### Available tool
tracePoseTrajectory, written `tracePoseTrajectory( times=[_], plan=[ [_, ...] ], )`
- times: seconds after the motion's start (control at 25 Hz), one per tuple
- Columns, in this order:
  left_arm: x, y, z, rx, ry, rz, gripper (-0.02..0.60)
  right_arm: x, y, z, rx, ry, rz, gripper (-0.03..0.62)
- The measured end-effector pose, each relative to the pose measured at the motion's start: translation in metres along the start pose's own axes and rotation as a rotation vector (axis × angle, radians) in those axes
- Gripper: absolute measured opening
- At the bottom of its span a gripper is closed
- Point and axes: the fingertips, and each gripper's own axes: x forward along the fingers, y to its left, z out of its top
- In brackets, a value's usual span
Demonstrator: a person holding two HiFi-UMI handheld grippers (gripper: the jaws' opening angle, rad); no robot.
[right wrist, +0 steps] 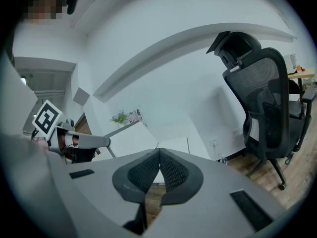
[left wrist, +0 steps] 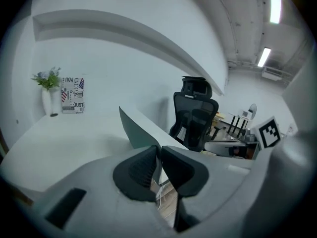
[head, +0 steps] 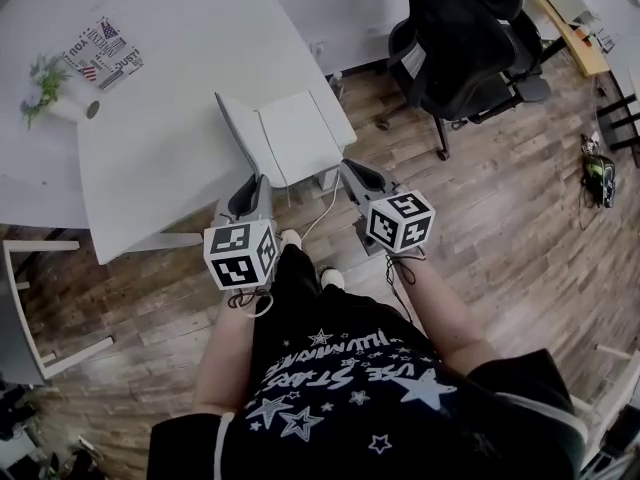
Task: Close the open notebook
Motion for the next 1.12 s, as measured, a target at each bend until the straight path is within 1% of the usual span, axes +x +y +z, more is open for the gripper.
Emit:
tracePoseTrajectory(
  times=[0.24,0.56,0.84,1.12],
  plan=[
    [0.023,-0.034,0.011,0.092,0.003,-0.072,0.049,-0.010,-0.018,0.007,0.014,-0.020,-0.038,0.003],
    [0.061,-0.073,0.011,0.201,0.025,-0.144,0.050,-0.017,-0.046,0.009,0.042,-0.029,-0.093,0.005],
    [0.095,-0.097,-0.006,0.282,0.081,-0.189,0.051,-0.022,-0.069,0.000,0.089,-0.032,-0.147,0.005],
    [0.122,-0.111,-0.026,0.317,0.152,-0.227,0.051,-0.030,-0.086,-0.007,0.121,-0.032,-0.194,0.005]
  ],
)
